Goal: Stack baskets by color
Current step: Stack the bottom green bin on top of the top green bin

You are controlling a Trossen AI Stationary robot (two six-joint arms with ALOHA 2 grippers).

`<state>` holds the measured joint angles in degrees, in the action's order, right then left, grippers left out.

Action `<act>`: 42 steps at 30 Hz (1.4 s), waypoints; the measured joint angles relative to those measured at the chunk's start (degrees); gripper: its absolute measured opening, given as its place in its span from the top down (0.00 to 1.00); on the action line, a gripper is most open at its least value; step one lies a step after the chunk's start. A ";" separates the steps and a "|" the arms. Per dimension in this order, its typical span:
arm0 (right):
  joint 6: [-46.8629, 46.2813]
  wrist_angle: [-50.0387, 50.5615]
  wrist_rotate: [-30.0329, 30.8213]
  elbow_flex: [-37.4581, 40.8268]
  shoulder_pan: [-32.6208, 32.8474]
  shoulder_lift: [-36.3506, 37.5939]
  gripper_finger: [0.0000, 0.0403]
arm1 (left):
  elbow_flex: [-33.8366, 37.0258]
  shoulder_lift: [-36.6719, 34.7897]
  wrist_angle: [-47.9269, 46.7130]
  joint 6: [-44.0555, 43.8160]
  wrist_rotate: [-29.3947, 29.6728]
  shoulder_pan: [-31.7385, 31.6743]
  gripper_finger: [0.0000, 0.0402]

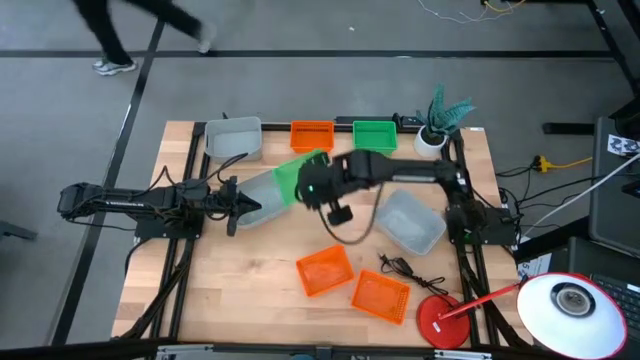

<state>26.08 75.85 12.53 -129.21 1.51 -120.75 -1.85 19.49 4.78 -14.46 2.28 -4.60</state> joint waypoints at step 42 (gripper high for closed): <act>13.27 -45.48 -7.63 66.28 -41.27 31.21 1.00 | 0.00 0.00 -1.84 3.04 1.70 0.02 0.97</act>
<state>39.35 30.36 4.90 -62.93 -39.76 -89.54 -1.85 19.49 2.94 -11.42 3.99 -4.58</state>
